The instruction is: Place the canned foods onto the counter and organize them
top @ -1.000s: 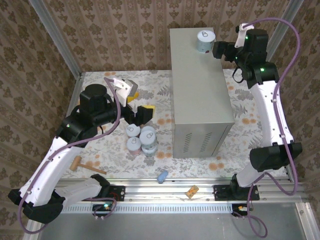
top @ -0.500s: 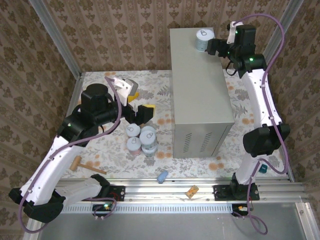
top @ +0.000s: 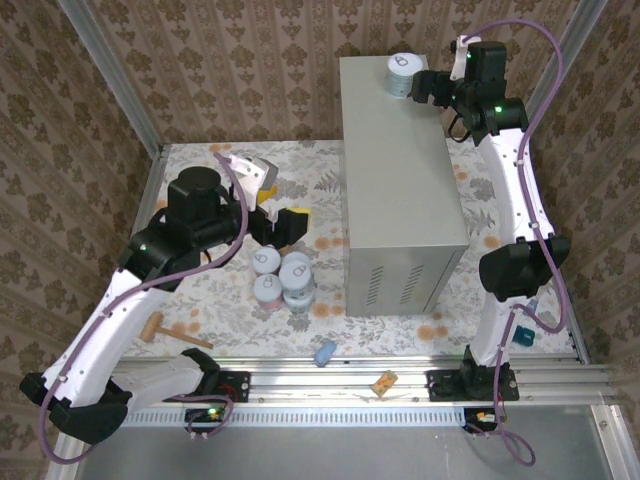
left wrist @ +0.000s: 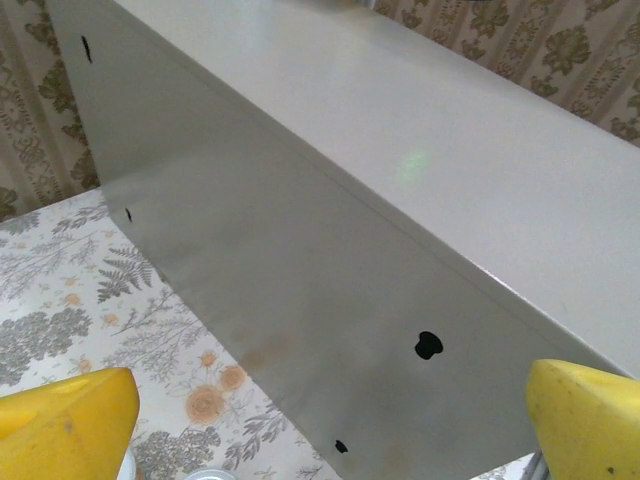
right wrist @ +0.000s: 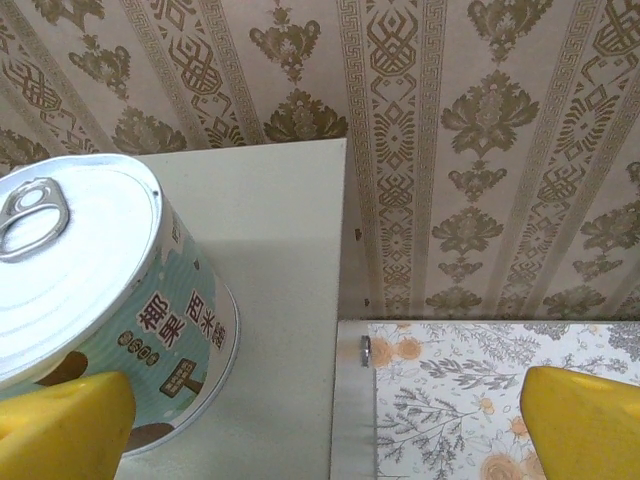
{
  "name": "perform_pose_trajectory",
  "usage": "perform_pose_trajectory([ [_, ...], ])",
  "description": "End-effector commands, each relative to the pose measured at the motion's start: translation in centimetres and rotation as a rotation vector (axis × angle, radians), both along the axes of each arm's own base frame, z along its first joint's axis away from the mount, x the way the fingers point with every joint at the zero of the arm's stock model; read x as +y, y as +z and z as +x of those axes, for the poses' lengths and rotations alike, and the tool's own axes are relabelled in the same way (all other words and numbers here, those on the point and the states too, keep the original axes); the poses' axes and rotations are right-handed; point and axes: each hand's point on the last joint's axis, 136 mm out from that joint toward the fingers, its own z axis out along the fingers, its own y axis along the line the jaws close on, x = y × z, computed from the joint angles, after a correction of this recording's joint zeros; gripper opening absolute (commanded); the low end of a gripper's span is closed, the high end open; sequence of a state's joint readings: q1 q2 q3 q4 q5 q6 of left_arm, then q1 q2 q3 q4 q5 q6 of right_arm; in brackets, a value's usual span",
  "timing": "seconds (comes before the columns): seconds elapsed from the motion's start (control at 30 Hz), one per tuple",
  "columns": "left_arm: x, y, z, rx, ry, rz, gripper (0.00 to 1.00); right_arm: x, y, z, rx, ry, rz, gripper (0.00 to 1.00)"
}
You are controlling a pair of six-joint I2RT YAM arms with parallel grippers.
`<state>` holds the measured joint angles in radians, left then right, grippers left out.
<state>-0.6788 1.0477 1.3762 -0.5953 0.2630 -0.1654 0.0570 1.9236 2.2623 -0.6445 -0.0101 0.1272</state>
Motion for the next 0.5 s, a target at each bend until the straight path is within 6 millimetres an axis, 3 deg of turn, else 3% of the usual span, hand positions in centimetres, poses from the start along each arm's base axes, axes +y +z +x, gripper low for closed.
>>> perform_pose_trajectory([
  [0.0,0.9,-1.4,0.9,0.037,0.074,0.032,1.0,0.5,2.7,-3.5,-0.023,0.031,-0.004,1.0],
  [0.23,2.8,-6.3,1.2,0.159,0.182,0.13,1.0,1.3,3.2,-10.0,0.014,0.063,-0.028,1.0],
  [0.4,3.9,-11.2,0.3,0.273,0.23,0.205,1.0,2.8,3.4,-15.7,0.013,0.135,-0.027,1.0],
  [0.43,4.0,-11.9,0.0,0.287,0.233,0.219,1.0,3.2,2.7,-16.0,0.032,0.155,-0.019,1.0],
  [0.47,4.1,-12.9,-0.3,0.303,0.238,0.238,1.0,3.5,3.5,-17.9,0.009,0.18,-0.005,1.0],
])
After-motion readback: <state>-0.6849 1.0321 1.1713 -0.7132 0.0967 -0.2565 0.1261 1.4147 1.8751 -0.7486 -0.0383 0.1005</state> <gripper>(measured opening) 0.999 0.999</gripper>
